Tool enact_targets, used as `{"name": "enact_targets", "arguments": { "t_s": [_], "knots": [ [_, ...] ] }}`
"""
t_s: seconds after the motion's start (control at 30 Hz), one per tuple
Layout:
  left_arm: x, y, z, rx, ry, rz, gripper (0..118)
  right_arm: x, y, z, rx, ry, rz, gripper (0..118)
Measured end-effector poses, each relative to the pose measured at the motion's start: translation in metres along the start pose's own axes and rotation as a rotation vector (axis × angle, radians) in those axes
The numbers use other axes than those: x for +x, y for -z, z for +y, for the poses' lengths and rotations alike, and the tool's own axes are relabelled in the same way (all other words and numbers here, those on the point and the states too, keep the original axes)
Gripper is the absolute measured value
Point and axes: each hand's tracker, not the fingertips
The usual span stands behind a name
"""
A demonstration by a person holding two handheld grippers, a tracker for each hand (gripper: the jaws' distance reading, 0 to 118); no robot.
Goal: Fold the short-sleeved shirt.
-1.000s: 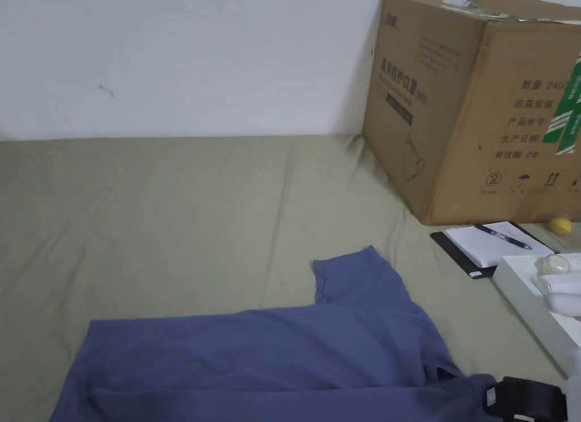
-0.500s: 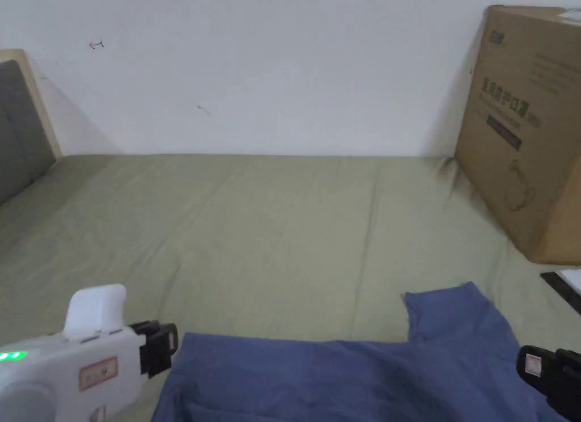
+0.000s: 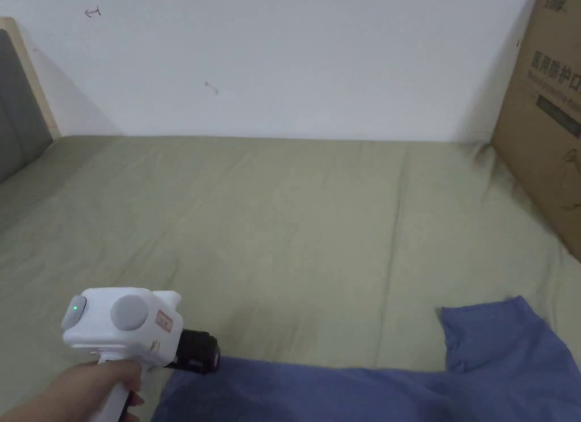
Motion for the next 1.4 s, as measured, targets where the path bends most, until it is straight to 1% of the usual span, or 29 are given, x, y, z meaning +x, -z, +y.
{"name": "enact_targets", "arguments": {
  "t_s": [0.03,0.1,0.13,0.17,0.23,0.27,0.3,0.33,0.37,0.43,0.5,0.57,0.63,0.67,0.7,0.73,0.77,0.8,0.83,0.9,0.93,0.97,1.0,1.07,1.1,1.13,1.17,1.27,1.4],
  "knots": [
    [0.000,0.003,-0.001,-0.019,0.015,0.015,106,0.003,0.004,-0.002,-0.011,-0.002,-0.005,0],
    [0.011,0.001,-0.008,0.040,0.113,0.070,100,0.008,0.009,-0.004,-0.031,0.002,-0.013,0],
    [0.016,-0.005,-0.012,0.068,0.122,0.081,100,0.009,0.011,-0.005,-0.036,0.005,-0.017,0],
    [0.020,-0.011,-0.016,0.098,0.132,0.118,93,0.012,0.013,-0.006,-0.039,0.014,-0.014,0],
    [0.034,-0.019,-0.024,0.120,0.152,0.127,59,0.020,0.016,-0.007,-0.036,0.036,-0.001,0],
    [0.038,-0.022,-0.027,0.123,0.160,0.120,37,0.018,0.017,-0.004,-0.026,0.042,-0.006,0],
    [0.038,-0.023,-0.027,0.131,0.171,0.077,0,0.023,0.017,0.000,0.015,0.063,-0.001,0],
    [0.041,-0.026,-0.029,0.137,0.169,0.040,0,0.030,0.018,0.006,0.055,0.076,0.009,0],
    [0.043,-0.029,-0.032,0.149,0.178,0.081,0,0.039,0.019,0.017,0.091,0.090,0.008,0],
    [0.046,-0.039,-0.033,0.202,0.182,0.032,0,0.063,0.034,0.054,0.097,0.136,-0.045,0],
    [0.046,-0.051,-0.034,0.242,0.162,0.022,0,0.092,0.061,0.087,0.043,0.190,-0.070,0],
    [0.053,-0.066,-0.037,0.264,0.119,0.016,0,0.126,0.097,0.119,-0.020,0.191,-0.078,0],
    [0.054,-0.075,-0.040,0.269,0.076,-0.025,0,0.147,0.132,0.142,-0.163,0.181,-0.129,1],
    [0.055,-0.078,-0.041,0.266,0.066,-0.030,0,0.159,0.150,0.151,-0.222,0.171,-0.133,18],
    [0.050,-0.080,-0.040,0.265,0.064,-0.029,0,0.165,0.165,0.156,-0.266,0.168,-0.146,63],
    [0.050,-0.082,-0.041,0.268,0.059,-0.033,0,0.171,0.179,0.158,-0.310,0.180,-0.165,104],
    [0.050,-0.083,-0.041,0.268,0.056,-0.034,0,0.175,0.190,0.159,-0.347,0.190,-0.178,118],
    [0.050,-0.084,-0.043,0.271,0.055,-0.035,0,0.178,0.200,0.155,-0.373,0.212,-0.206,109],
    [0.049,-0.085,-0.044,0.273,0.053,-0.035,0,0.182,0.207,0.156,-0.342,0.208,-0.223,104],
    [0.049,-0.084,-0.045,0.266,0.046,-0.029,0,0.185,0.223,0.154,-0.357,0.229,-0.274,103],
    [0.048,-0.082,-0.046,0.258,0.037,-0.026,0,0.185,0.226,0.151,-0.383,0.236,-0.268,98],
    [0.045,-0.079,-0.047,0.250,0.027,-0.024,0,0.183,0.229,0.149,-0.413,0.241,-0.247,89],
    [0.043,-0.077,-0.047,0.242,0.018,-0.023,0,0.181,0.233,0.147,-0.426,0.247,-0.228,67],
    [0.042,-0.073,-0.048,0.226,0.006,-0.017,0,0.174,0.230,0.142,-0.450,0.247,-0.221,38],
    [0.039,-0.071,-0.050,0.220,0.001,-0.017,0,0.170,0.227,0.139,-0.454,0.207,-0.286,30],
    [0.038,-0.069,-0.050,0.215,-0.004,-0.018,0,0.170,0.224,0.139,-0.450,0.175,-0.302,30],
    [0.037,-0.068,-0.051,0.211,-0.007,-0.016,0,0.172,0.221,0.138,-0.448,0.194,-0.277,0],
    [0.034,-0.069,-0.054,0.212,-0.024,-0.011,0,0.176,0.193,0.142,-0.359,0.305,-0.179,0],
    [0.029,-0.077,-0.048,0.247,-0.057,-0.025,0,0.173,0.146,0.153,-0.207,0.299,-0.195,0]
  ]
}}
